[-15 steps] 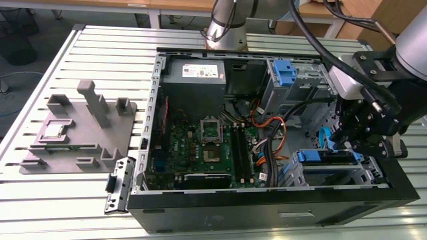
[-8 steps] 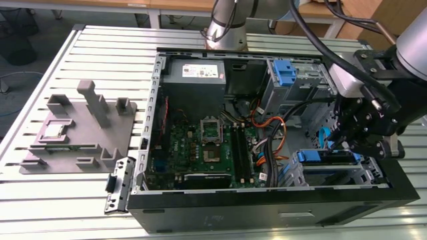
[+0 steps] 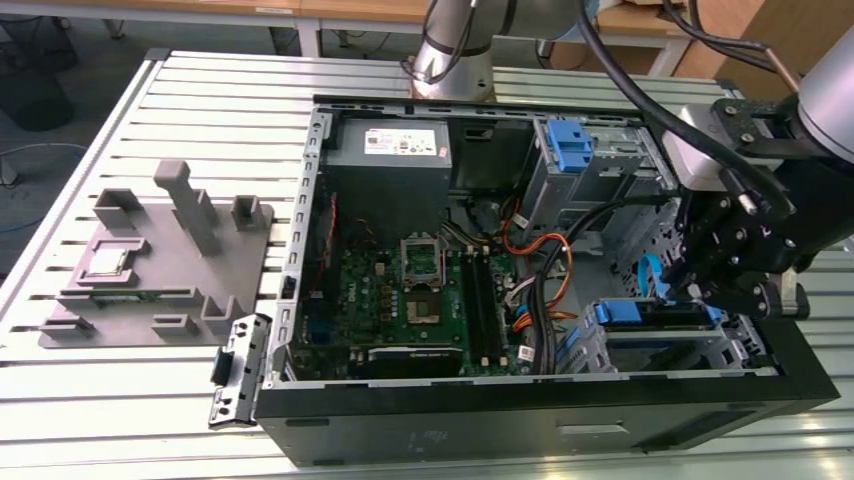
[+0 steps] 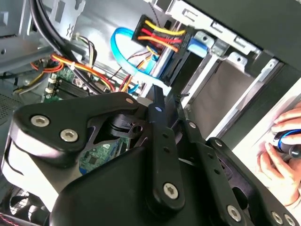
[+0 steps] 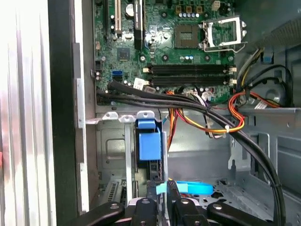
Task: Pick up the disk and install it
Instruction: 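Insert the first disk wire, then insert the second disk wire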
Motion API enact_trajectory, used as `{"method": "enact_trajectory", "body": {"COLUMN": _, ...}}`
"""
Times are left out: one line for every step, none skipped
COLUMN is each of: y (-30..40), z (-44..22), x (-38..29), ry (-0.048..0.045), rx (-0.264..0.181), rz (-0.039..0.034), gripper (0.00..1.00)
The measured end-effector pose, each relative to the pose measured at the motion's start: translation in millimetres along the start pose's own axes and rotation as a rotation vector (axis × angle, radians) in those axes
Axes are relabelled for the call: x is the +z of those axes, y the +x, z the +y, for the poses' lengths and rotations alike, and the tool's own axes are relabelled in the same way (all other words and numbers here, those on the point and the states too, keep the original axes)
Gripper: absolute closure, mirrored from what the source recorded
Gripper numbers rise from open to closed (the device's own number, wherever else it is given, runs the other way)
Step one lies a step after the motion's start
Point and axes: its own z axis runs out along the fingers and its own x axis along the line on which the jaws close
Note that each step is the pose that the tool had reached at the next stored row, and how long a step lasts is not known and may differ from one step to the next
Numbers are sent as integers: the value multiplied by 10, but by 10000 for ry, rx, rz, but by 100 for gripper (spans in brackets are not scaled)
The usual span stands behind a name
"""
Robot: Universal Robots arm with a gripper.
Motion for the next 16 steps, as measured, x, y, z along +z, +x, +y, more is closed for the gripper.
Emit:
{"method": "enact_trajectory", "body": {"y": -1, "z": -18, "x": 0, "ry": -2, "rx": 5, "rz": 1, "gripper": 76}}
{"method": "enact_trajectory", "body": {"y": -2, "z": -25, "x": 1, "ry": -4, "rx": 8, "rz": 0, "gripper": 76}}
{"method": "enact_trajectory", "body": {"y": -2, "z": -25, "x": 1, "ry": -4, "rx": 8, "rz": -1, "gripper": 76}}
{"method": "enact_trajectory", "body": {"y": -2, "z": -25, "x": 1, "ry": -4, "rx": 10, "rz": 0, "gripper": 76}}
{"method": "enact_trajectory", "body": {"y": -2, "z": -27, "x": 1, "ry": -4, "rx": 8, "rz": 0, "gripper": 76}}
{"method": "enact_trajectory", "body": {"y": -2, "z": -27, "x": 1, "ry": -5, "rx": 8, "rz": 0, "gripper": 76}}
{"method": "enact_trajectory", "body": {"y": -2, "z": -28, "x": 1, "ry": -4, "rx": 8, "rz": 0, "gripper": 76}}
{"method": "enact_trajectory", "body": {"y": -2, "z": -28, "x": 1, "ry": -4, "rx": 8, "rz": 0, "gripper": 76}}
{"method": "enact_trajectory", "body": {"y": -2, "z": -28, "x": 0, "ry": -4, "rx": 9, "rz": 1, "gripper": 76}}
{"method": "enact_trajectory", "body": {"y": -2, "z": -28, "x": 1, "ry": -4, "rx": 8, "rz": 0, "gripper": 76}}
{"method": "enact_trajectory", "body": {"y": -2, "z": -28, "x": 1, "ry": -4, "rx": 8, "rz": 0, "gripper": 76}}
{"method": "enact_trajectory", "body": {"y": -2, "z": -28, "x": 1, "ry": -4, "rx": 8, "rz": 0, "gripper": 76}}
{"method": "enact_trajectory", "body": {"y": -2, "z": -28, "x": 1, "ry": -4, "rx": 9, "rz": 0, "gripper": 76}}
{"method": "enact_trajectory", "body": {"y": -2, "z": -28, "x": 1, "ry": -5, "rx": 8, "rz": 0, "gripper": 76}}
{"method": "enact_trajectory", "body": {"y": -2, "z": -28, "x": 1, "ry": -4, "rx": 8, "rz": 0, "gripper": 76}}
{"method": "enact_trajectory", "body": {"y": -2, "z": -28, "x": 1, "ry": -4, "rx": 8, "rz": 0, "gripper": 76}}
